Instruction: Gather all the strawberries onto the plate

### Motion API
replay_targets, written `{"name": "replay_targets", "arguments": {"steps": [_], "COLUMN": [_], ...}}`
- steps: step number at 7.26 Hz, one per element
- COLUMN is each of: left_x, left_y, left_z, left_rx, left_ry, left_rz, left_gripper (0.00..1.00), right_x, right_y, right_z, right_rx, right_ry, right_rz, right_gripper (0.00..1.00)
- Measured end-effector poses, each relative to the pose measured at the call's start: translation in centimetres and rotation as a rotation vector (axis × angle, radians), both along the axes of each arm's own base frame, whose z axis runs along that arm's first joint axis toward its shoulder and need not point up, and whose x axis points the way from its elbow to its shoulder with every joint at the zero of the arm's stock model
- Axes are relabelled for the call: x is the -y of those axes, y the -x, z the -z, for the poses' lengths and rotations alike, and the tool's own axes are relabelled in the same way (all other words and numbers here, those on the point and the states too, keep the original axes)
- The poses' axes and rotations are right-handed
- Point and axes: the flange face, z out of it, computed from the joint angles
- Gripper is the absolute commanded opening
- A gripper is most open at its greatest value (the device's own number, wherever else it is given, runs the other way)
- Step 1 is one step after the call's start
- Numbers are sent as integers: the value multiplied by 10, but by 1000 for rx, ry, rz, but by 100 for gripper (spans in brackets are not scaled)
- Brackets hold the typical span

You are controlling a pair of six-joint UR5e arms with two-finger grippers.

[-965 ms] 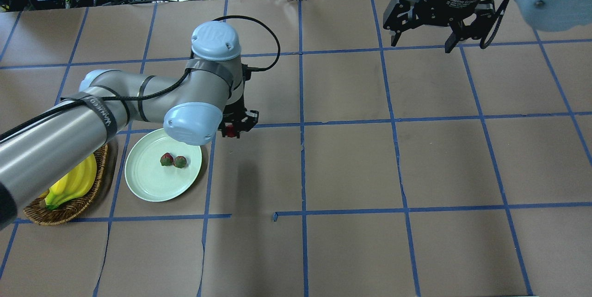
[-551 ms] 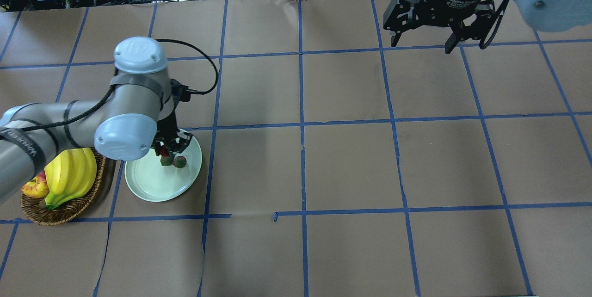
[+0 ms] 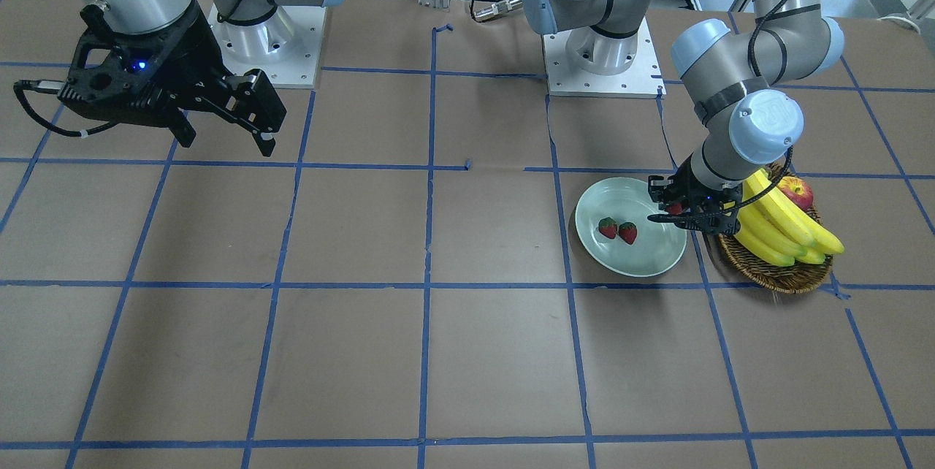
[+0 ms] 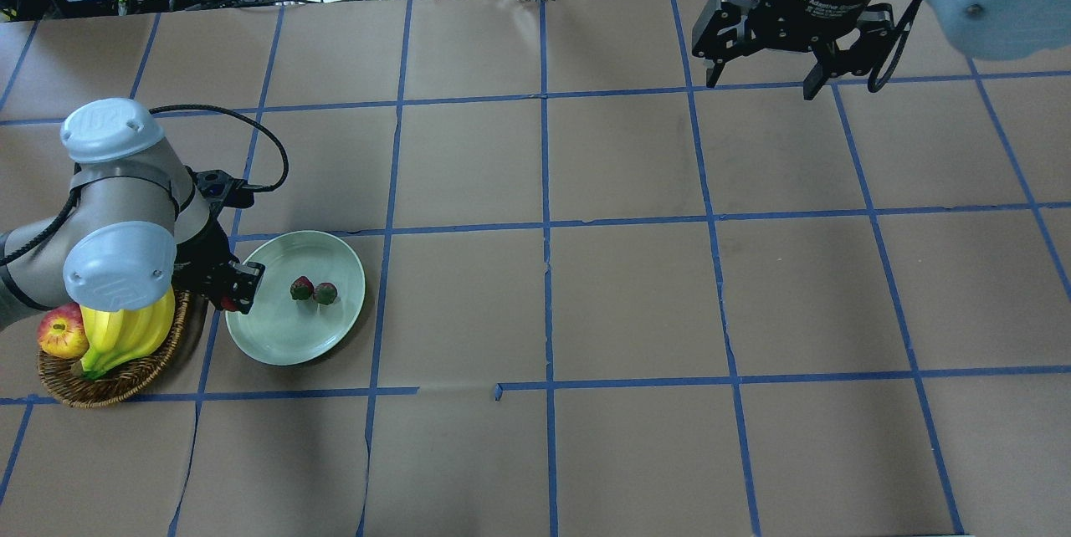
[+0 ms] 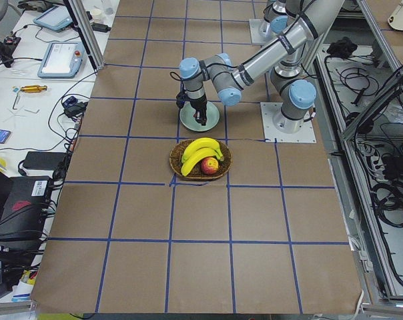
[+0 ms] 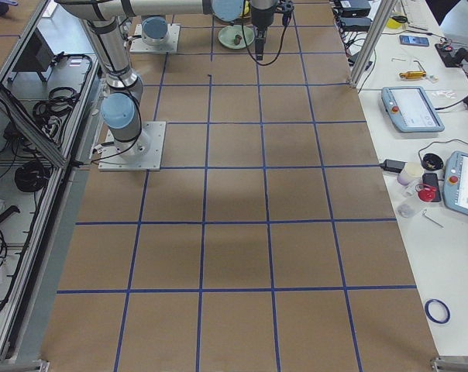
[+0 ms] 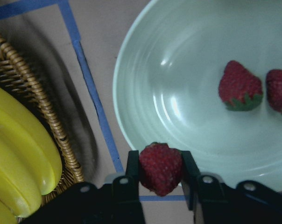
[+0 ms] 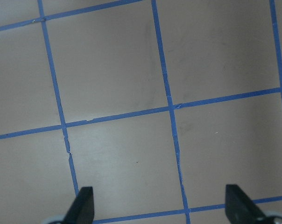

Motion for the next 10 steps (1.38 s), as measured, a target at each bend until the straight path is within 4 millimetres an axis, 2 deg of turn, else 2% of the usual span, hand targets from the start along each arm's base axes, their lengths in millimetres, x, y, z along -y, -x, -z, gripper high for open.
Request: {"name": "replay_targets", "arguments": {"steps": [1,2,3,4,5,6,8,10], "left_x": [1,2,4,8,20,36,68,76], "left_y": [2,5,8,12,21,36,69,115], "left_z": [4,6,2,-9,-31,-65,-151,-233], "left_rx": [-20,-30,-35,-44,-50,-49,-76,-90], "left_ry": [-1,0,14,47,101,166,253,294], "left_rz": [0,3,9,16,38,74,46,6], "left_gripper": [95,100,100,100,100,100,100,100], "right_x": [0,0,0,0,0,0,0,1], "right_y": [-1,-1,-1,-1,-1,-1,-1,-1], "right_z": [0,0,0,0,0,1,2,2], "right_rx": [1,2,1,1,2,2,3,5], "right_ry": [0,0,0,0,-1,-2,-2,4], "right_rz": [-1,-1,-2,-2,0,1,3,5], "right_gripper": [100,100,100,100,100,100,100,100]}}
